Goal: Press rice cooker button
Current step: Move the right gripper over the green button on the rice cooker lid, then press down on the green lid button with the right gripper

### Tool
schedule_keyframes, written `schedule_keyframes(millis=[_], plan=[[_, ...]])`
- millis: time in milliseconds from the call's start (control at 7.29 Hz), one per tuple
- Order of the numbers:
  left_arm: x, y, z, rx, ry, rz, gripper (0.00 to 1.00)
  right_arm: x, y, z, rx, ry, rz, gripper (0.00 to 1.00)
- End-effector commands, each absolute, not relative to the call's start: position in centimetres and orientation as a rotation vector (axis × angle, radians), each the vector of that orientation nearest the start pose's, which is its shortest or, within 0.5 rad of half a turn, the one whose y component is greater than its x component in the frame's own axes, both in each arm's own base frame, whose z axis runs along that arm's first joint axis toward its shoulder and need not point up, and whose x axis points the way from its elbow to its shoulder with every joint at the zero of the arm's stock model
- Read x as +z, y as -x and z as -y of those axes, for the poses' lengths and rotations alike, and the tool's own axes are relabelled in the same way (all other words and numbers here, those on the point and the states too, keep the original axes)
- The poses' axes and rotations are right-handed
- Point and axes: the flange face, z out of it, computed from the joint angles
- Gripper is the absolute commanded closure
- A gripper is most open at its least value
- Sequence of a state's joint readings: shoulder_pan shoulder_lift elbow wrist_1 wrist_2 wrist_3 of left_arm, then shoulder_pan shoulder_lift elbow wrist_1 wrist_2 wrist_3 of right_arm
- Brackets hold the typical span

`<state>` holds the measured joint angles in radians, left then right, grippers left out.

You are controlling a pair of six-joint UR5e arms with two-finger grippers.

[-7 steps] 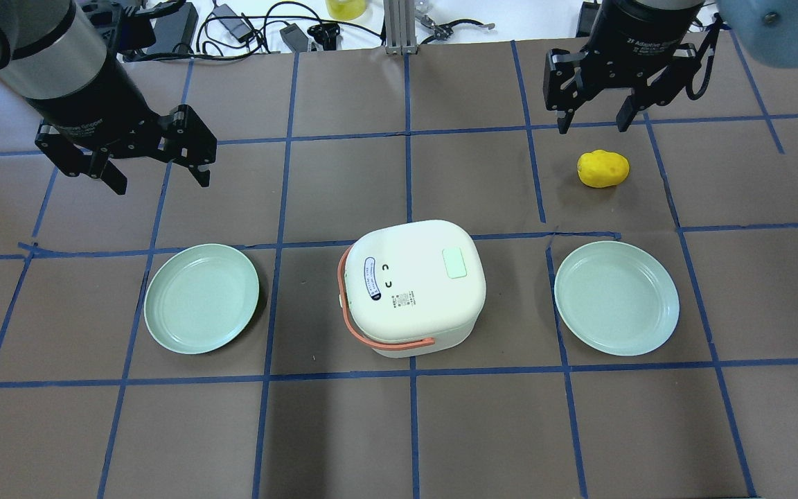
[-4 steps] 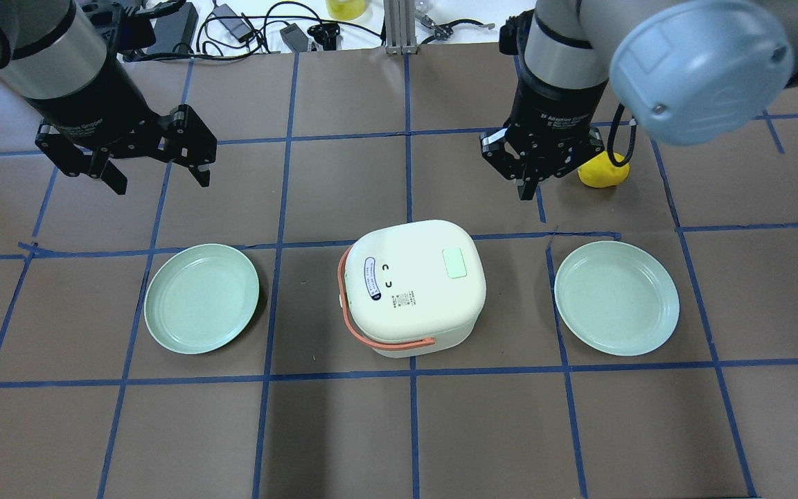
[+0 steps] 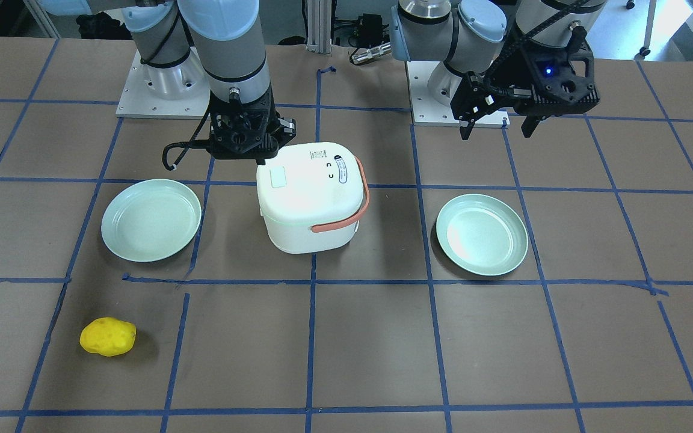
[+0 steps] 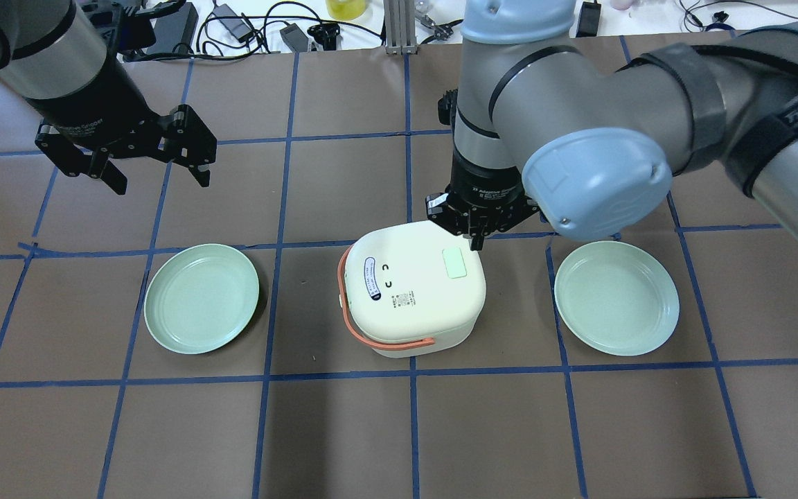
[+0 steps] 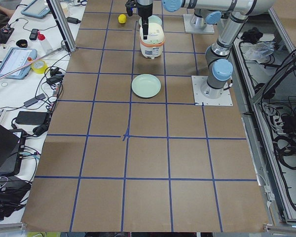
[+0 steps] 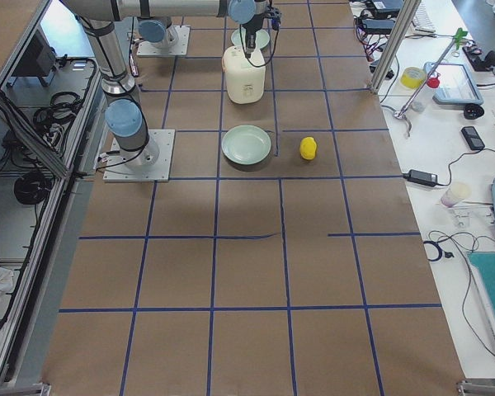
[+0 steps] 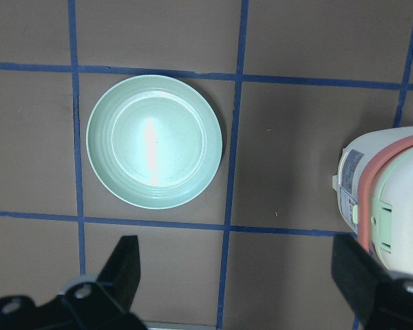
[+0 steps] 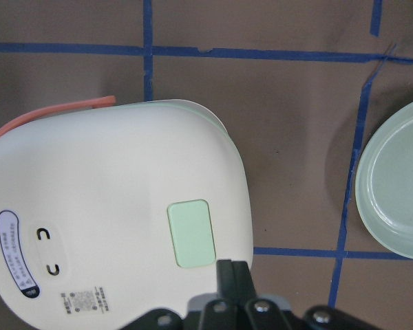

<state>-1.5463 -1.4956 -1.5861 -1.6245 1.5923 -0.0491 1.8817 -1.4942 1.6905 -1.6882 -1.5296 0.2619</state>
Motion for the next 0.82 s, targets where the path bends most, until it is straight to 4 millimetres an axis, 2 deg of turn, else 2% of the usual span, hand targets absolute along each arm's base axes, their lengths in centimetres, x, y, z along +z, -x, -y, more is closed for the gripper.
schedule_keyframes(millis=[0,275,686], plan=[[51.1,12.0,46.3,-0.01,0.115,-3.118,0.0,37.9,-29.8,43.2,0.089,0.087,-3.117,0.93],[51.1,12.0,46.3,-0.01,0.115,-3.118,0.0,36.6,-29.8,43.0,0.05,0.09,-3.107,0.92],[51.1,12.0,46.3,-0.01,0.117,-3.118,0.0,35.8,-29.9,43.3,0.051,0.092,-3.107,0.92]])
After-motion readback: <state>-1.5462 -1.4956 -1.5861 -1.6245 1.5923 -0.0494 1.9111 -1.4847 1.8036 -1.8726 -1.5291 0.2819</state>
